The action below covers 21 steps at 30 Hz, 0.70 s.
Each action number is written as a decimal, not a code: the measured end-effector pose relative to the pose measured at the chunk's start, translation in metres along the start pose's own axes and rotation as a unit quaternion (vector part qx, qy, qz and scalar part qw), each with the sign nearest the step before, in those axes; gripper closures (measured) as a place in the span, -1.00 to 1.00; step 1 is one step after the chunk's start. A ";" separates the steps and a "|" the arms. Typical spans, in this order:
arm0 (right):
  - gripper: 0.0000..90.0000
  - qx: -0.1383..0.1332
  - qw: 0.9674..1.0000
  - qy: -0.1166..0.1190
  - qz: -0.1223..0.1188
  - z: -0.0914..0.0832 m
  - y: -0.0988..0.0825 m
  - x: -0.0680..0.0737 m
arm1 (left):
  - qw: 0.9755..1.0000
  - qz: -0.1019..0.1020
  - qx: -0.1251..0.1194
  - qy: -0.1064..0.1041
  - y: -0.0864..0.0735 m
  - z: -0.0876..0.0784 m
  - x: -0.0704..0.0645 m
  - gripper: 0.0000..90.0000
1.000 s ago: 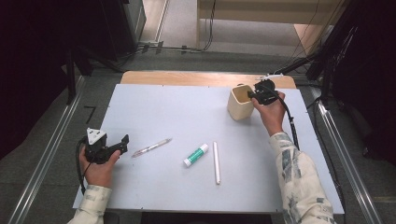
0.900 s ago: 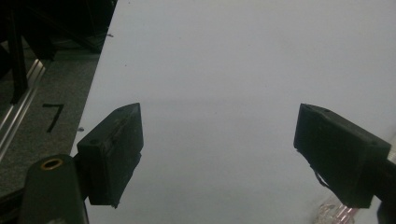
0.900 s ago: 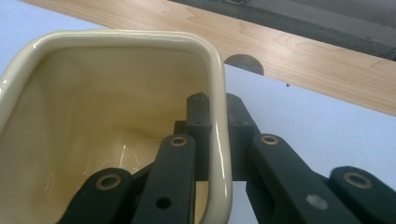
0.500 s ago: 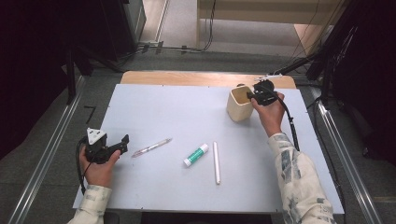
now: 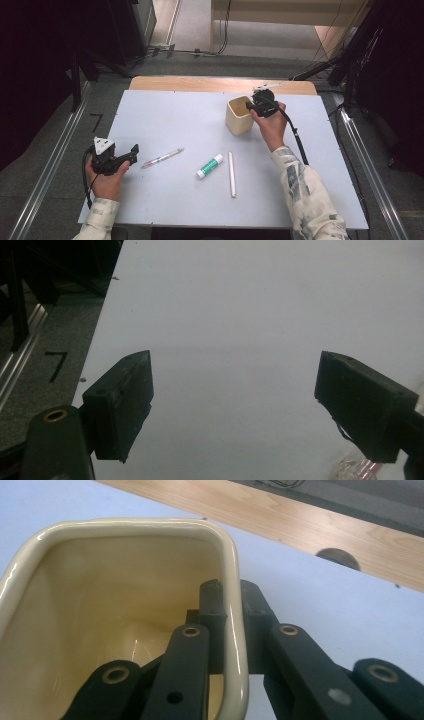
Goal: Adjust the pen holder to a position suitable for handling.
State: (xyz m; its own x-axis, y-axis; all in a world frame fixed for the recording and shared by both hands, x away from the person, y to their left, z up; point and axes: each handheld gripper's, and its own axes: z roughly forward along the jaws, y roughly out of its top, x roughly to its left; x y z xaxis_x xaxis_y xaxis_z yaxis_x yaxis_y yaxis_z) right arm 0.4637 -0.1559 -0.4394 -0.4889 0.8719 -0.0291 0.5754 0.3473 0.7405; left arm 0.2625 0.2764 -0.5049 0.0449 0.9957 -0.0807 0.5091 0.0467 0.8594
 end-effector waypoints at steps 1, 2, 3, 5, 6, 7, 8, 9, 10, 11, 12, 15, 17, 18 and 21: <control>0.80 0.000 1.000 0.003 -0.001 0.001 0.001 0.005 | 1.000 -0.001 0.000 0.000 0.000 0.000 0.000 -0.63; 0.80 -0.002 1.000 0.010 -0.001 0.004 0.003 0.014 | 1.000 -0.001 0.000 0.001 0.000 0.000 0.000 -0.63; 0.80 -0.002 1.000 0.010 -0.001 0.004 0.003 0.014 | 1.000 0.000 0.000 0.001 0.000 0.000 0.000 -0.63; 0.80 -0.003 1.000 0.011 -0.005 0.007 0.006 0.023 | 1.000 0.001 -0.001 0.000 0.000 0.001 -0.001 -0.63; 0.80 -0.002 1.000 0.012 -0.009 0.008 0.007 0.026 | 1.000 0.001 0.000 0.000 0.000 0.001 -0.001 -0.63; 0.80 -0.003 1.000 0.013 -0.010 0.010 0.009 0.030 | 1.000 0.001 0.000 0.000 0.000 0.001 -0.001 -0.63; 0.80 -0.005 1.000 0.016 -0.013 0.013 0.012 0.036 | 1.000 0.001 0.000 0.000 0.000 0.001 -0.001 -0.63; 0.80 -0.005 1.000 0.016 -0.013 0.013 0.012 0.036 | 1.000 0.001 0.001 0.000 0.000 0.001 -0.001 -0.63; 0.79 -0.007 1.000 0.019 -0.014 0.014 0.012 0.039 | 1.000 0.002 0.001 -0.001 0.000 0.001 -0.001 -0.63; 0.80 -0.008 1.000 0.022 -0.014 0.015 0.013 0.041 | 1.000 0.001 0.000 -0.002 0.000 0.001 -0.001 -0.63; 0.80 -0.008 1.000 0.023 -0.014 0.016 0.013 0.043 | 1.000 0.001 -0.002 -0.003 0.000 0.001 -0.001 -0.63; 0.80 -0.008 1.000 0.024 -0.016 0.017 0.014 0.046 | 1.000 0.001 -0.001 -0.003 0.000 0.000 -0.001 -0.63; 0.79 -0.008 1.000 0.025 -0.016 0.017 0.013 0.045 | 1.000 0.001 -0.001 -0.003 0.000 0.001 -0.001 -0.63; 0.79 -0.008 1.000 0.026 -0.013 0.017 0.013 0.044 | 1.000 0.002 -0.001 -0.003 0.000 0.000 -0.001 -0.63; 0.76 -0.008 0.999 0.030 -0.009 0.017 0.013 0.044 | 1.000 0.001 -0.002 -0.003 0.000 0.000 -0.001 -0.63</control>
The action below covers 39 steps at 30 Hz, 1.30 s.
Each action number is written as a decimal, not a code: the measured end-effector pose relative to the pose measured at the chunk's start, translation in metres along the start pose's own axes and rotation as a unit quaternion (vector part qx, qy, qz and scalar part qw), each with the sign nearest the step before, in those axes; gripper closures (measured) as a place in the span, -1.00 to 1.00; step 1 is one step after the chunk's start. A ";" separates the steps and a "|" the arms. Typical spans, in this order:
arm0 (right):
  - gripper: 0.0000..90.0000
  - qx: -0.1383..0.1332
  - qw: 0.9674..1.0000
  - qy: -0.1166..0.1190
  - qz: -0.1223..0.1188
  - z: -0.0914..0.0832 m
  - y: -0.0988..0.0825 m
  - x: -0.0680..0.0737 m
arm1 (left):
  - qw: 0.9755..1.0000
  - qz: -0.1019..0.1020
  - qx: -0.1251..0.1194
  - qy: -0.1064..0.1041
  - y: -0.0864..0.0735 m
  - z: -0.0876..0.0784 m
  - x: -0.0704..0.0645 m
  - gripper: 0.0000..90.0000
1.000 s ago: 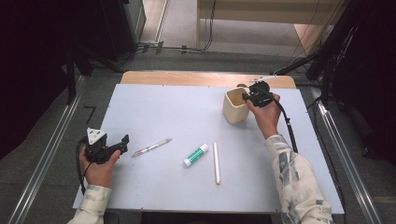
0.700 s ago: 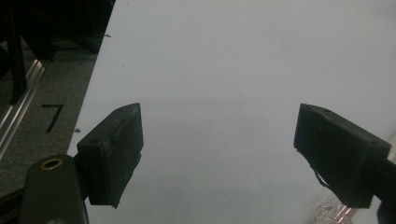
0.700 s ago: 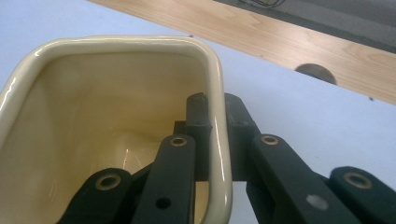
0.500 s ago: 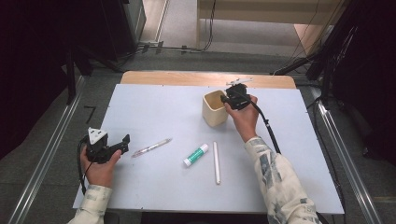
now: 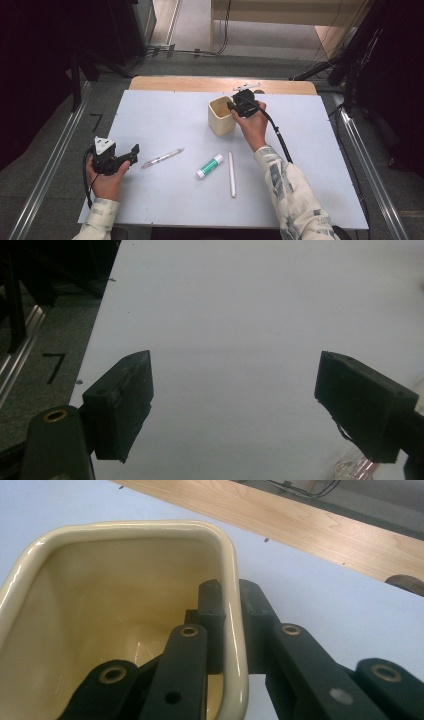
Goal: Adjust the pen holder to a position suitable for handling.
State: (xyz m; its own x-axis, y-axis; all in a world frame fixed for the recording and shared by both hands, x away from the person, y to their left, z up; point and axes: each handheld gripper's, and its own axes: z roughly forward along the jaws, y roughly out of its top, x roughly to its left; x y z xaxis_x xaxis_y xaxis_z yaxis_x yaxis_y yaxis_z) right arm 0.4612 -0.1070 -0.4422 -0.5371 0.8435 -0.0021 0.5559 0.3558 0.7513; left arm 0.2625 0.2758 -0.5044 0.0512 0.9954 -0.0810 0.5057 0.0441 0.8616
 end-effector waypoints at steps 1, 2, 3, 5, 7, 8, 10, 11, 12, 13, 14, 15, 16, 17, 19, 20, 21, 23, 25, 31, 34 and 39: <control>0.72 -0.003 1.000 0.003 0.002 0.000 0.000 -0.001 | 1.000 -0.001 0.000 0.001 0.000 0.000 0.000 -0.63; 0.70 -0.006 1.000 0.005 0.006 -0.002 0.001 -0.001 | 1.000 -0.001 0.000 0.002 0.000 0.000 0.000 -0.63; 0.67 -0.009 1.000 0.004 0.006 -0.003 0.001 -0.002 | 1.000 0.000 0.002 0.002 0.000 0.000 0.000 -0.63; 0.60 -0.012 1.000 0.004 0.005 -0.007 0.002 -0.003 | 1.000 0.000 0.002 0.001 0.000 0.000 0.000 -0.63; 0.49 -0.013 1.000 0.007 0.008 -0.009 0.003 -0.004 | 1.000 0.001 0.002 0.000 0.000 0.000 0.000 -0.63; 0.42 -0.018 1.000 0.016 0.007 -0.011 0.001 -0.006 | 1.000 0.001 0.001 0.000 0.000 0.000 0.000 -0.63; 0.13 -0.020 1.000 0.018 0.008 -0.011 0.000 -0.006 | 1.000 0.000 0.001 0.000 0.000 0.000 0.000 -0.63; 0.07 -0.021 0.999 0.023 0.007 -0.012 -0.001 -0.006 | 1.000 0.000 0.001 0.000 0.000 0.000 0.000 -0.63; 0.01 -0.025 0.999 0.029 0.006 -0.012 -0.003 -0.006 | 1.000 0.000 0.001 0.000 0.000 0.000 0.000 -0.63; -0.06 -0.029 0.999 0.027 0.004 -0.012 -0.004 -0.005 | 1.000 0.001 0.001 0.000 0.000 0.000 0.000 -0.63; -0.12 -0.033 0.999 0.028 0.001 -0.013 -0.005 -0.005 | 1.000 0.001 0.001 0.000 0.000 0.000 0.000 -0.63; -0.23 -0.038 0.999 0.031 0.006 -0.014 -0.006 -0.005 | 1.000 0.001 0.002 0.000 0.000 0.000 0.000 -0.63; -0.23 -0.038 0.999 0.031 0.006 -0.014 -0.006 -0.005 | 1.000 0.001 0.002 0.001 0.000 0.000 0.000 -0.63; -0.29 -0.038 0.999 0.032 0.006 -0.014 -0.006 -0.006 | 1.000 0.001 0.002 0.001 0.000 0.000 0.000 -0.63; -0.37 -0.037 0.999 0.033 0.006 -0.015 -0.006 -0.005 | 1.000 0.001 0.003 0.000 0.000 0.000 0.000 -0.63; -0.40 -0.039 0.999 0.033 0.004 -0.016 -0.006 -0.005 | 1.000 0.001 0.003 0.001 0.000 0.000 0.000 -0.63; -0.43 -0.039 0.999 0.032 0.004 -0.016 -0.005 -0.005 | 1.000 0.001 0.003 0.000 0.000 0.000 0.000 -0.63; -0.44 -0.040 0.999 0.031 0.006 -0.019 -0.005 -0.004 | 1.000 0.001 0.003 0.001 0.000 0.000 0.000 -0.63; -0.45 -0.044 0.999 0.029 0.008 -0.021 -0.004 -0.005 | 1.000 0.000 0.004 0.001 0.000 0.000 0.000 -0.63; -0.45 -0.055 0.998 0.030 0.009 -0.030 -0.006 -0.005 | 1.000 0.001 0.005 0.001 0.000 0.000 0.000 -0.63; -0.45 -0.062 0.997 0.036 0.011 -0.036 -0.009 -0.006 | 1.000 0.001 0.006 0.001 0.000 0.000 0.000 -0.63; -0.45 -0.075 0.996 0.040 0.007 -0.047 -0.014 -0.007 | 1.000 0.001 0.006 0.002 0.000 0.000 0.001 -0.63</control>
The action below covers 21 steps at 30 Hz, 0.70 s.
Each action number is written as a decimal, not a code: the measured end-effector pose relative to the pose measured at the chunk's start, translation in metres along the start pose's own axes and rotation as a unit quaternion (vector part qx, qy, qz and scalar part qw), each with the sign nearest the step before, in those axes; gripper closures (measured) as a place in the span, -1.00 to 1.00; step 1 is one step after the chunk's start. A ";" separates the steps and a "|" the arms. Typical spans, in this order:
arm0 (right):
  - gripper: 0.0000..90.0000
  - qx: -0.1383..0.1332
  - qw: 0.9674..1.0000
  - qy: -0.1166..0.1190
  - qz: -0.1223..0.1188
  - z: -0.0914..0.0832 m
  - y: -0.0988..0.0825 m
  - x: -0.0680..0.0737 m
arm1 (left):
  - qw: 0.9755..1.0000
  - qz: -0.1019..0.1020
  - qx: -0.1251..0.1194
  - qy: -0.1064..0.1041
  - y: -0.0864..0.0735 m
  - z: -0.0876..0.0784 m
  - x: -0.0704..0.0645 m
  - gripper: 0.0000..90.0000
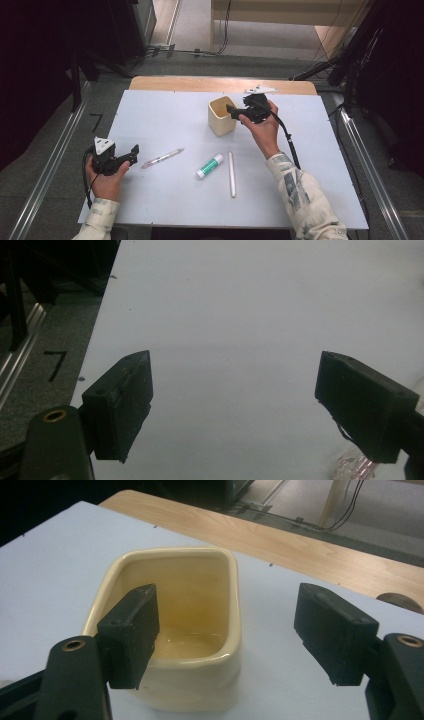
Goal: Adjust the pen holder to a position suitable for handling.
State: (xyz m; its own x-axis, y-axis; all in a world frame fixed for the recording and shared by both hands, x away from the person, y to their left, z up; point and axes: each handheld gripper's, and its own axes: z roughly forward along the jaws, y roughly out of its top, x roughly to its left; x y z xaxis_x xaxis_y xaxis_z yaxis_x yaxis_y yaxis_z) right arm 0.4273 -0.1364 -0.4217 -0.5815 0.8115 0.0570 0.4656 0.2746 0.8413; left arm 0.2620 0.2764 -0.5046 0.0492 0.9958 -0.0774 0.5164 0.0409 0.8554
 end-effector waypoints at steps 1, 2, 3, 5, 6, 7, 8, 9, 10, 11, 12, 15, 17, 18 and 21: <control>-0.45 -0.002 1.000 0.001 0.002 -0.003 0.000 0.000 | 1.000 0.000 0.000 0.000 0.000 0.000 0.000 -0.63; -0.45 -0.005 1.000 0.001 0.002 -0.005 0.000 0.000 | 1.000 0.000 0.000 -0.001 0.000 0.000 0.000 -0.63; -0.45 -0.008 1.000 0.002 0.000 -0.008 -0.001 0.000 | 1.000 0.000 0.001 -0.001 0.000 0.000 0.000 -0.63; -0.45 -0.011 1.000 0.001 0.001 -0.012 -0.002 0.001 | 1.000 0.000 0.001 -0.001 0.000 0.000 0.000 -0.63; -0.45 -0.012 1.000 -0.001 0.001 -0.014 -0.003 0.001 | 1.000 0.000 0.001 -0.001 0.000 0.000 0.000 -0.63; -0.45 -0.013 1.000 -0.004 0.000 -0.016 -0.005 0.001 | 1.000 0.000 0.001 0.000 0.000 0.000 0.000 -0.63; -0.45 -0.013 1.000 -0.005 0.001 -0.018 -0.006 0.000 | 1.000 0.000 0.001 0.000 0.000 0.000 0.000 -0.63; -0.45 -0.014 1.000 -0.003 0.003 -0.019 -0.008 -0.001 | 1.000 0.000 0.001 0.000 0.000 0.000 0.000 -0.63; -0.45 -0.015 1.000 -0.004 0.005 -0.020 -0.009 -0.001 | 1.000 0.000 0.001 -0.001 0.000 0.000 0.000 -0.63; -0.45 -0.014 1.000 -0.004 0.005 -0.021 -0.011 -0.002 | 1.000 0.000 0.001 -0.001 0.000 0.000 0.000 -0.63; -0.45 -0.013 1.000 -0.004 0.006 -0.022 -0.013 -0.002 | 1.000 0.001 0.001 -0.001 0.000 0.000 0.000 -0.63; -0.45 -0.007 1.000 -0.006 0.009 -0.023 -0.019 -0.004 | 1.000 0.001 0.001 -0.001 0.000 0.000 0.000 -0.63; -0.45 -0.005 1.000 -0.008 0.010 -0.024 -0.022 -0.005 | 1.000 0.000 0.001 0.000 0.000 0.000 0.000 -0.63; -0.45 -0.003 1.000 -0.009 0.010 -0.024 -0.023 -0.006 | 1.000 0.000 0.001 -0.001 0.000 0.000 0.000 -0.63; -0.45 0.001 1.000 -0.009 0.010 -0.025 -0.027 -0.006 | 1.000 0.001 0.001 0.000 0.000 0.000 0.000 -0.63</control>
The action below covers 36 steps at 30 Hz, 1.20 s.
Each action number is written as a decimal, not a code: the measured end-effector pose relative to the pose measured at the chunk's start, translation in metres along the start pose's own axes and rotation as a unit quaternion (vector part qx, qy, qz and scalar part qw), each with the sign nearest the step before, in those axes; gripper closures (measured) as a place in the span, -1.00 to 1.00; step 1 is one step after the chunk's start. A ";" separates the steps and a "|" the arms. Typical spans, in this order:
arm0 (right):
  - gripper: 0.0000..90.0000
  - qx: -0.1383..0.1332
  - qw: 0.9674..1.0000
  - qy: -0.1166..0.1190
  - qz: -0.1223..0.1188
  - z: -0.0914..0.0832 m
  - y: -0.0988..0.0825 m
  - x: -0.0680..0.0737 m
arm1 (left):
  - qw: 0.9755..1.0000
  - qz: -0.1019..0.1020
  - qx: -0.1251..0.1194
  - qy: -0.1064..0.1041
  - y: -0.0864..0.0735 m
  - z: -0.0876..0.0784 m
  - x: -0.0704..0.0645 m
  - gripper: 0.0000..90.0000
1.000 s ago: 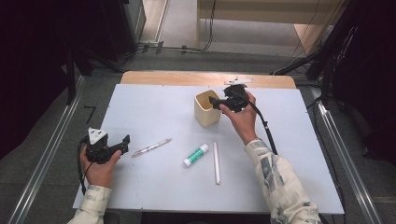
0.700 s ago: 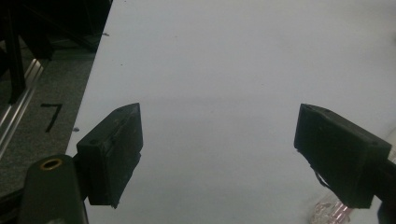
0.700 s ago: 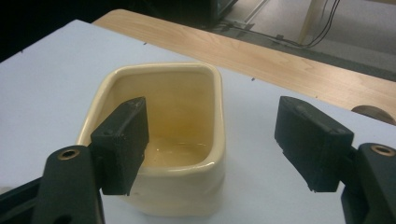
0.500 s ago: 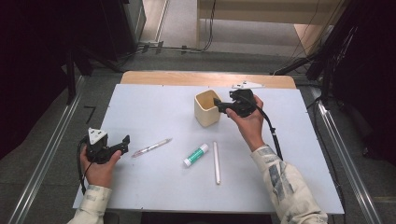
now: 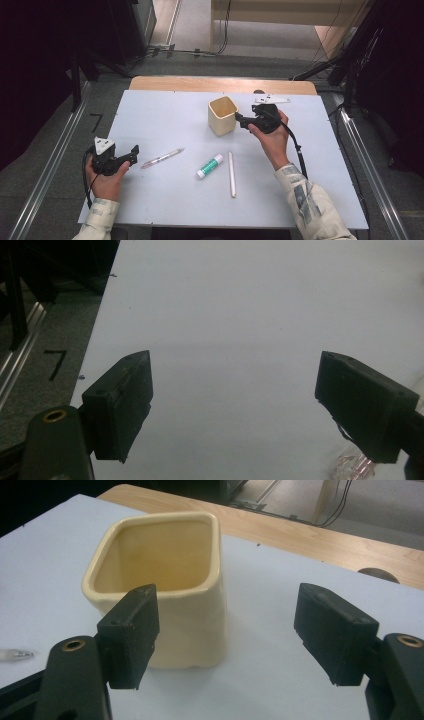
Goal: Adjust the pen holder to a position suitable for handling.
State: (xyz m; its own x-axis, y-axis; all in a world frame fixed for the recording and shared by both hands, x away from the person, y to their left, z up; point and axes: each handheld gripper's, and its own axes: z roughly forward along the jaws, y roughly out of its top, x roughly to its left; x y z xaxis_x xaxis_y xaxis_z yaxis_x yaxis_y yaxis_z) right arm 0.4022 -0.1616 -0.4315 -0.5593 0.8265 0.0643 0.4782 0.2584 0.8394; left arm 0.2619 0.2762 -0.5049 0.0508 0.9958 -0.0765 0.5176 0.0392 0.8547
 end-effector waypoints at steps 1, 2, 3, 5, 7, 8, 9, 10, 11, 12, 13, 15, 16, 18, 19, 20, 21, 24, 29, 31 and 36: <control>-0.45 0.001 1.000 -0.001 0.000 0.000 -0.001 0.000 | 1.000 0.000 0.000 0.000 0.000 0.000 0.000 -0.63; -0.45 0.001 1.000 0.000 0.000 0.000 -0.003 0.000 | 1.000 0.000 0.000 0.001 0.000 0.000 0.000 -0.63; -0.45 0.002 1.000 -0.001 0.000 -0.001 -0.004 0.001 | 1.000 0.000 0.000 0.000 0.000 0.000 0.000 -0.63; -0.45 0.002 1.000 -0.003 -0.001 -0.002 -0.007 0.001 | 1.000 0.000 0.001 0.000 0.000 0.000 0.000 -0.63; -0.45 0.004 1.000 -0.004 0.001 -0.003 -0.010 0.001 | 1.000 0.000 0.001 0.001 0.000 0.000 0.000 -0.63; -0.45 0.006 1.000 -0.005 0.001 -0.003 -0.012 0.001 | 1.000 0.000 0.001 0.001 0.000 -0.001 0.000 -0.63; -0.45 0.007 1.000 -0.005 0.002 -0.004 -0.013 0.001 | 1.000 0.000 0.001 0.001 0.000 -0.001 0.000 -0.63; -0.45 0.008 1.000 -0.005 0.001 -0.004 -0.015 0.001 | 1.000 0.000 0.001 0.001 0.000 -0.001 0.000 -0.63; -0.45 0.009 1.000 -0.006 0.002 -0.005 -0.017 0.002 | 1.000 0.001 0.002 0.001 0.000 -0.001 0.000 -0.63; -0.45 0.009 1.000 -0.006 0.000 -0.008 -0.020 0.001 | 1.000 0.001 0.002 0.002 0.000 -0.001 0.000 -0.63; -0.45 0.009 1.000 -0.006 0.000 -0.008 -0.020 0.001 | 1.000 0.001 0.002 0.002 0.000 -0.002 0.000 -0.63; -0.45 0.013 1.000 -0.006 0.001 -0.011 -0.024 0.001 | 1.000 0.000 0.000 0.002 0.000 -0.002 0.001 -0.63; -0.45 0.012 1.000 -0.006 0.001 -0.012 -0.026 0.001 | 1.000 -0.001 -0.001 0.002 0.000 -0.002 0.001 -0.63; -0.45 0.015 1.000 -0.006 0.001 -0.015 -0.031 0.001 | 1.000 -0.002 -0.002 0.002 0.000 -0.001 0.001 -0.63; -0.45 0.015 1.000 -0.007 0.000 -0.017 -0.033 0.000 | 1.000 -0.003 -0.002 0.001 0.000 -0.001 0.001 -0.63; -0.45 0.017 1.000 -0.007 0.003 -0.018 -0.035 -0.001 | 1.000 -0.004 -0.002 0.001 0.000 -0.001 0.001 -0.63; -0.45 0.018 1.000 -0.007 0.003 -0.020 -0.037 -0.001 | 1.000 -0.004 -0.002 0.000 0.001 0.000 0.001 -0.63; -0.45 0.021 1.000 -0.009 0.005 -0.023 -0.043 -0.003 | 1.000 -0.005 -0.001 -0.001 0.001 0.002 0.000 -0.63; -0.45 0.026 1.000 -0.006 0.005 -0.027 -0.050 -0.005 | 1.000 -0.006 -0.001 0.000 0.001 0.001 0.001 -0.63; -0.45 0.027 1.000 -0.009 0.007 -0.028 -0.053 -0.006 | 1.000 -0.007 -0.001 0.001 0.001 0.000 0.001 -0.63; -0.45 0.033 0.999 -0.014 0.005 -0.030 -0.059 -0.008 | 1.000 -0.005 -0.001 -0.001 0.000 0.000 0.001 -0.63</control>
State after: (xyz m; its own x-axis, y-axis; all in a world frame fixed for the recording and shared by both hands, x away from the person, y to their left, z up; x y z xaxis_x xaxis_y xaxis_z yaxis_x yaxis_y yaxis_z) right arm 0.3582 -0.1986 -0.4655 -0.5349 0.8430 0.0569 0.5282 0.2811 0.8012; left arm 0.2623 0.2770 -0.5046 0.0477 0.9952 -0.0853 0.5163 0.0485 0.8550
